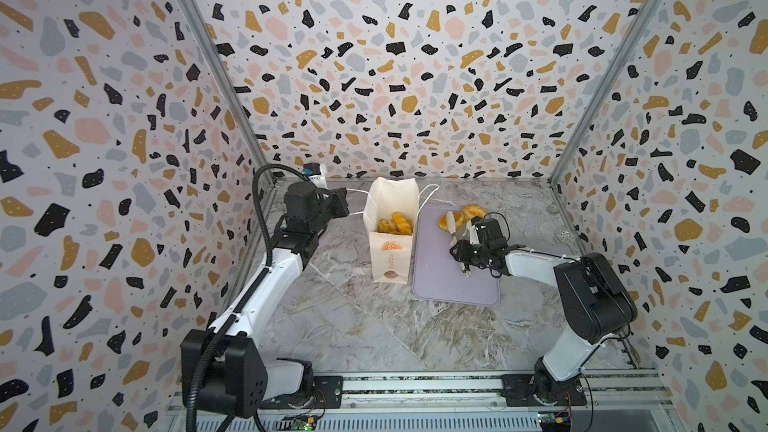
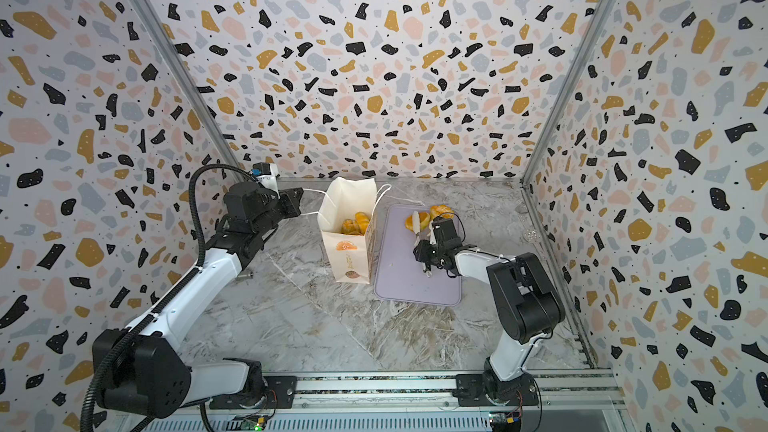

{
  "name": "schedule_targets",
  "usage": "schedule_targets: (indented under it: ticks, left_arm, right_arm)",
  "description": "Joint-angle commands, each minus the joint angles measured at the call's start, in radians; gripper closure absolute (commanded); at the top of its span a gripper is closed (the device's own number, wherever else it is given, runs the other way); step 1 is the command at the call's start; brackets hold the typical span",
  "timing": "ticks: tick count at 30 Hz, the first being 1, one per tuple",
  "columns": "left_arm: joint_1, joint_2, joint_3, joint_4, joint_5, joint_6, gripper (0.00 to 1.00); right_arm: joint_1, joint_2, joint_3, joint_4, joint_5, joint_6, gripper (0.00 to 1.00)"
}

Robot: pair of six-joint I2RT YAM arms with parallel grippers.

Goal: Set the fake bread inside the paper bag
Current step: 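Squeeze the tongs shut on the yellow bun, then lift the bun in the tongs and carry it up toward the bag opening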

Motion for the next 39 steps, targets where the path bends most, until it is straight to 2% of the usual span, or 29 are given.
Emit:
schedule_targets:
  ticks: [1,12,16,39]
  left_arm:
    - [-0.004,-0.014,0.020,0.005,0.005,0.014,1.00]
    - [-0.004,-0.015,0.019,0.004,0.005,0.014,1.00]
    - [-0.003,-0.014,0.019,0.005,0.005,0.014,1.00]
    - [-0.004,-0.014,0.012,0.017,0.017,0.000,1.00]
  right_arm:
    - [-0.009,-0.003,0.014,0.013,-0.012,0.004,0.58]
    - [-0.013,-0.019,0.014,0.010,-0.030,-0.007,0.74]
    - [-0.014,-0.063,-0.013,0.010,-0.029,-0.008,0.77]
    - [-0.010,-0.429,-0.257,0.012,-0.053,0.047,0.77]
